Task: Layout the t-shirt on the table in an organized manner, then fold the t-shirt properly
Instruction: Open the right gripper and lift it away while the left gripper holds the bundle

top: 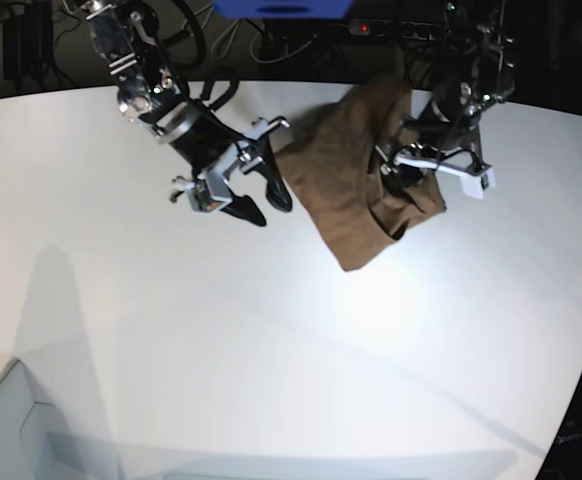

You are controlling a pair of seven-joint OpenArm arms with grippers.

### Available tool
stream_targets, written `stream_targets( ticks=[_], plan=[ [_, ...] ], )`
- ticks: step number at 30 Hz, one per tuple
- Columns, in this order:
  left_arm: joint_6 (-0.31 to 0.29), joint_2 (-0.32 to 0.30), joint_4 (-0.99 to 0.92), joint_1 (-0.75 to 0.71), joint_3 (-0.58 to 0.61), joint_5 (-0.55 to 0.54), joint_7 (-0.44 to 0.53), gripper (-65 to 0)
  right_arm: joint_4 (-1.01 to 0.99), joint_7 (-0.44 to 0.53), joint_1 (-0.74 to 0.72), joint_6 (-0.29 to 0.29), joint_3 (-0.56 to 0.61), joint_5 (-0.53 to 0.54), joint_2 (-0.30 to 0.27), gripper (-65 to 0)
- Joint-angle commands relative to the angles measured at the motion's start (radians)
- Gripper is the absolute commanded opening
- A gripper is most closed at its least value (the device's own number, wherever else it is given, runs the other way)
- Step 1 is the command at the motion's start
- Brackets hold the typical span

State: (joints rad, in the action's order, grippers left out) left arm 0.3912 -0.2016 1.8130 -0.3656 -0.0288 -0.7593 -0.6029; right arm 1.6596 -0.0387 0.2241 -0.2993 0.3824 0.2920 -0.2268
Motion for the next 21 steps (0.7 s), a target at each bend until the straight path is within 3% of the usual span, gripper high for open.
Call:
stream_targets(
  ticks=[1, 13, 21],
  plan=[
    [0.013, -0.003, 0.044, -0.002, -0.004, -0.021, 0.007, -13.7, 0.015, 0.030, -0.009, -0.011, -0.001, 0.009, 0.000, -39.0],
    [0.015, 0.001, 0.070, -0.095, -0.006, -0.021, 0.008, -12.0, 0.009, 0.030, -0.025, -0.011, -0.001, 0.009, -0.001, -39.0],
    [0.015, 0.034, -0.057, -0.029, -0.006, -0.021, 0.010, -12.0, 0.009, 0.029, -0.030, -0.011, -0.001, 0.009, -0.003, -39.0]
  ],
)
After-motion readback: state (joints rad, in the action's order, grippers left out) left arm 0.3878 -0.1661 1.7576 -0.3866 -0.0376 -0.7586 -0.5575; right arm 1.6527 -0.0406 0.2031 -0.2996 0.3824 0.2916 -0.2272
